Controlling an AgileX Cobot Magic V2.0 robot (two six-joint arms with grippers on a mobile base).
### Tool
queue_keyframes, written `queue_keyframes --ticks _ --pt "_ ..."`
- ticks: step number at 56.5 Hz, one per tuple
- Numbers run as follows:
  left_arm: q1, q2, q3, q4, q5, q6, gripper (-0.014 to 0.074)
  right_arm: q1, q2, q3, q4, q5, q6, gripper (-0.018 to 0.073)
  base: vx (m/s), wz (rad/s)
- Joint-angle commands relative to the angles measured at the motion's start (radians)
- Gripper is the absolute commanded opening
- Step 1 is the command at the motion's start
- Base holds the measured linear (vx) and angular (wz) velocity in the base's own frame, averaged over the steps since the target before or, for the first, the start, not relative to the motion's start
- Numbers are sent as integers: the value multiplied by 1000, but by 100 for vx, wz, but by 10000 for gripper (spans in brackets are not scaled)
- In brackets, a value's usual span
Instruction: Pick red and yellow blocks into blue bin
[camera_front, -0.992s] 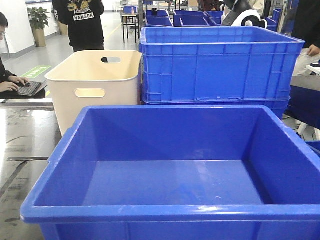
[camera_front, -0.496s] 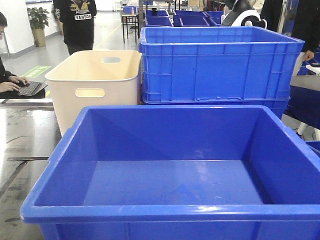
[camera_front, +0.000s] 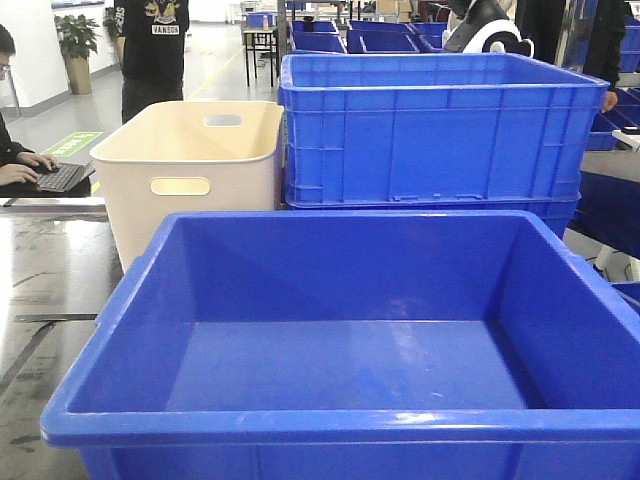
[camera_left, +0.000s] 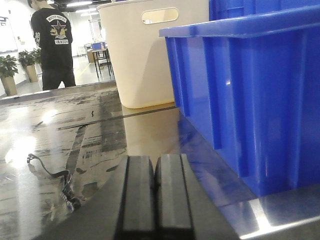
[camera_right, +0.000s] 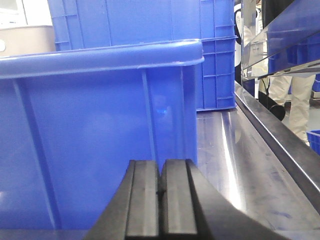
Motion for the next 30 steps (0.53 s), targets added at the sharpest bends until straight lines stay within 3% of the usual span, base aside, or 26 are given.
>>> queue_keyframes --ticks 1,30 --pt "1 -16 -15 -1 -80 -9 2 -6 -12 7 -2 -89 0 -10 0 0" --pt "1 -16 -15 -1 -80 -9 2 -6 -12 7 -2 -89 0 -10 0 0"
